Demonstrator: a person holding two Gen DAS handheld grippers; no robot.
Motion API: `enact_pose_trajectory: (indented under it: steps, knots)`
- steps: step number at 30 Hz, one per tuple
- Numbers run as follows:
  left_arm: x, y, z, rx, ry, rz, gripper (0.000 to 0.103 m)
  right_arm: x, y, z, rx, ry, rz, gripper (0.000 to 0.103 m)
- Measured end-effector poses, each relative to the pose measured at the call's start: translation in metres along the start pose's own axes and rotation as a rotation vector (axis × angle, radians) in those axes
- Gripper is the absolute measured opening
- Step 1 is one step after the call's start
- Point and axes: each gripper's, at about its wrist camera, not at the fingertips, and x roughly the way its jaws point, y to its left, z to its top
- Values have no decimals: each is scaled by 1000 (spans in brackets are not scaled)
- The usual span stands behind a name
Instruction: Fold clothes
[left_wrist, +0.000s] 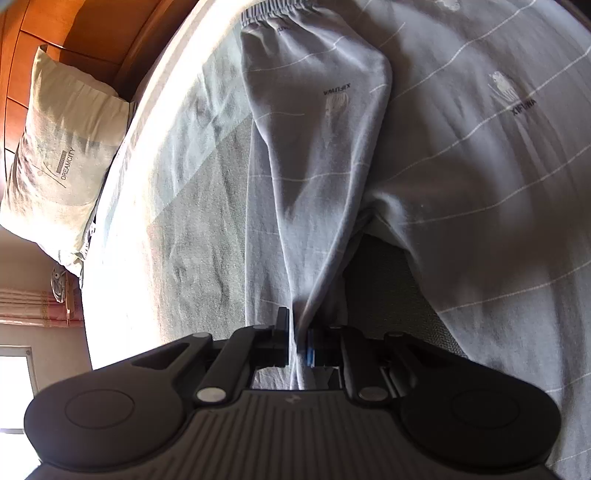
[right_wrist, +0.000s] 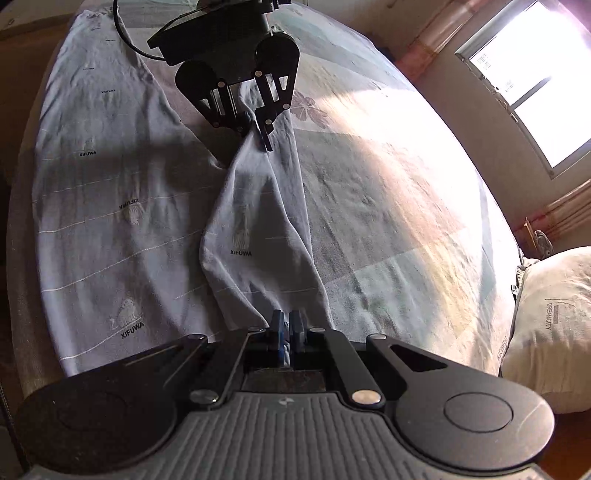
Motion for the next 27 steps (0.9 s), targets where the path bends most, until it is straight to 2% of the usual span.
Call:
enact_pose_trajectory:
  steps: [3, 7, 9, 12, 14, 16, 19, 23, 24, 27]
  knots:
    - [1, 3, 0, -4, -2, -3, 13, 5, 7, -3, -29, 6, 9, 8]
    - [1, 2, -1, -1, -5, -6, 13, 14, 20, -5, -86, 9, -1, 26]
    - [1, 3, -1, -11, -5, -11, 13, 19, 25, -6, -108, 9, -10, 27]
    - [1, 4, -1, -32, -5, -15, 13, 23, 14, -6, 23, 31, 45, 30]
    - [2, 3, -1, -43, -4, -14, 12, 23, 0, -7, 223, 50, 109, 30]
    - [2, 2, -1, -54, -4, -14, 12, 23, -12, -10, 467, 53, 173, 42]
    - [0, 0, -2, -73, -3, -15, 11, 27, -21, -24, 875, 16, 271, 47]
    - [-2, 0, -5, -75, -13, -21, 11, 51, -13, -56, 1414, -73, 375, 47]
    - [-2, 0, -6, -73, -17, -22, 11, 56, -9, -64, 1532, -98, 385, 47]
    - [-2, 1, -8, -69, -29, -26, 11, 64, 2, -86, 1784, -186, 349, 47]
